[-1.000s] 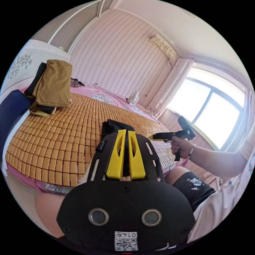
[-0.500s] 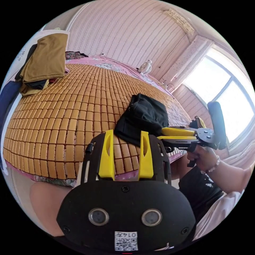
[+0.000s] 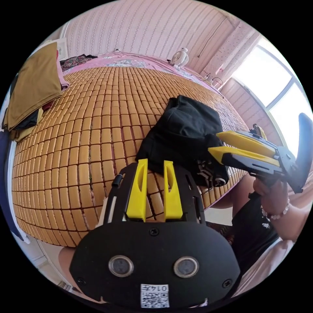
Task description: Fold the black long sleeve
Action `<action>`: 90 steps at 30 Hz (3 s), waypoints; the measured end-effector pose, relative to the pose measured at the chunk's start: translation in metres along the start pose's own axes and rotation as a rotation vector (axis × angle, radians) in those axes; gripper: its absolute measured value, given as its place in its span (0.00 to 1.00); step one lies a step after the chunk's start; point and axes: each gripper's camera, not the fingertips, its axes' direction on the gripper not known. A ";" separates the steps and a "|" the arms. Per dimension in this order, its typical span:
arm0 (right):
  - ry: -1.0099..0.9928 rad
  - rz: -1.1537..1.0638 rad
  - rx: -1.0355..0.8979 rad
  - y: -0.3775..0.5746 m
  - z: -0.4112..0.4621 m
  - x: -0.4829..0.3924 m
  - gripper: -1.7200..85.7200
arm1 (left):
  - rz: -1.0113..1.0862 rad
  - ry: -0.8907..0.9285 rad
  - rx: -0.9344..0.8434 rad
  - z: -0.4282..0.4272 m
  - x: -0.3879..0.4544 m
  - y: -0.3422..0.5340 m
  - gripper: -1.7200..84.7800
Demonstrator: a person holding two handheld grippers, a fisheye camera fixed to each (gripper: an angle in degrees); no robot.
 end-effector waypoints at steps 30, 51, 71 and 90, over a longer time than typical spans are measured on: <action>-0.236 0.726 -0.074 0.206 -0.110 0.341 0.08 | 0.129 0.283 0.047 -0.094 0.015 -0.019 0.01; -0.218 0.540 -0.091 0.215 -0.061 0.414 0.03 | -0.063 0.144 -0.048 -0.105 0.036 -0.021 0.01; -0.427 0.745 -0.040 0.354 -0.104 0.460 0.03 | 0.166 -0.197 -0.279 -0.067 0.129 0.018 0.08; -0.426 0.441 0.547 0.374 -0.342 0.427 0.03 | 0.217 0.085 0.381 -0.354 0.187 0.063 0.01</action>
